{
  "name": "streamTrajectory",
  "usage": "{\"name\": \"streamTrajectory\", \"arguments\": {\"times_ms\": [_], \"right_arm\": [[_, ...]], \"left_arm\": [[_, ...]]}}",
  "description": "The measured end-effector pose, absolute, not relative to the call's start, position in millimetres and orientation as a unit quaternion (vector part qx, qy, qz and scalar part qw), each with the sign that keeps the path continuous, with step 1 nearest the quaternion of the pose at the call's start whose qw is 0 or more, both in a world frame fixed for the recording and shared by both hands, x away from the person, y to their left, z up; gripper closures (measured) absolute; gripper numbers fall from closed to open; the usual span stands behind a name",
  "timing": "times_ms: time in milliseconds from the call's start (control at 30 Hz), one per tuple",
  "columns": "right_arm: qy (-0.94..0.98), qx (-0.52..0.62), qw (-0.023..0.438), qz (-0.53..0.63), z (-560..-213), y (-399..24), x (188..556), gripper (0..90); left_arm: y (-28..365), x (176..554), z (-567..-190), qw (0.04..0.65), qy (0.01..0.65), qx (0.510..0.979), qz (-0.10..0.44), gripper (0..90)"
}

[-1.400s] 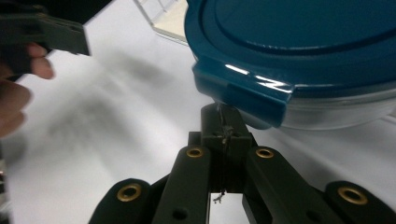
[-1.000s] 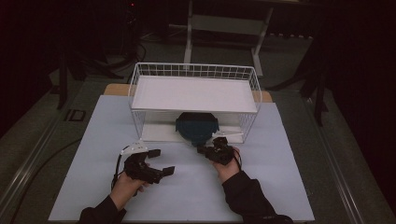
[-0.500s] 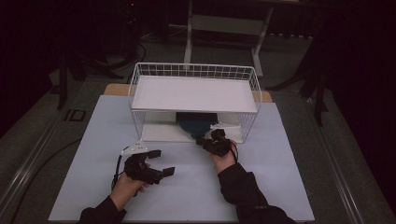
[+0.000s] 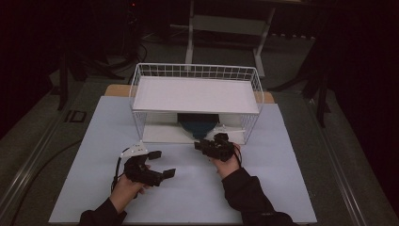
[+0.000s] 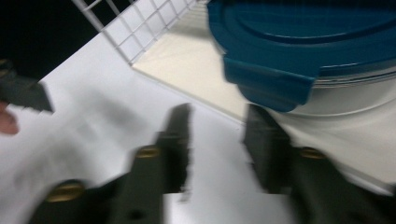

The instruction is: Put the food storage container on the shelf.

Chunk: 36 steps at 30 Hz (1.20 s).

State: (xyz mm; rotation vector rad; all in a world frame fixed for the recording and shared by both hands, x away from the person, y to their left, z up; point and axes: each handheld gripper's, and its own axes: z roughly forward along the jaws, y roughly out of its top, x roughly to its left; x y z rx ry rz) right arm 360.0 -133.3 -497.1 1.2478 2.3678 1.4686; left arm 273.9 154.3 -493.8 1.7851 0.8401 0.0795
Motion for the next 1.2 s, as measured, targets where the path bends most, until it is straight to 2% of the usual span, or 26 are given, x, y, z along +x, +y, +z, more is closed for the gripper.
{"name": "streamTrajectory", "arguments": {"times_ms": [67, 200, 300, 600, 1200], "right_arm": [[0.778, 0.400, 0.052, 0.482, -495.3, -133.6, 353.4, 39.2], [0.771, 0.393, 0.037, 0.500, -494.8, -140.4, 344.3, 17.5], [0.774, 0.383, 0.044, 0.503, -494.9, -147.7, 334.1, 15.1], [0.778, 0.377, 0.068, 0.498, -496.3, -170.1, 312.5, 15.7], [0.769, 0.388, 0.083, 0.502, -493.8, -209.6, 285.4, 16.9]], "left_arm": [[154.0, 273.3, -493.2, 0.551, 0.353, 0.755, 0.035, 0.6], [152.8, 272.1, -493.2, 0.549, 0.349, 0.759, 0.038, 0.6], [152.2, 270.9, -493.2, 0.547, 0.345, 0.761, 0.040, 0.6], [152.6, 269.7, -493.1, 0.548, 0.344, 0.761, 0.041, 0.6], [157.7, 262.3, -489.1, 0.553, 0.333, 0.762, 0.045, 0.6]]}}
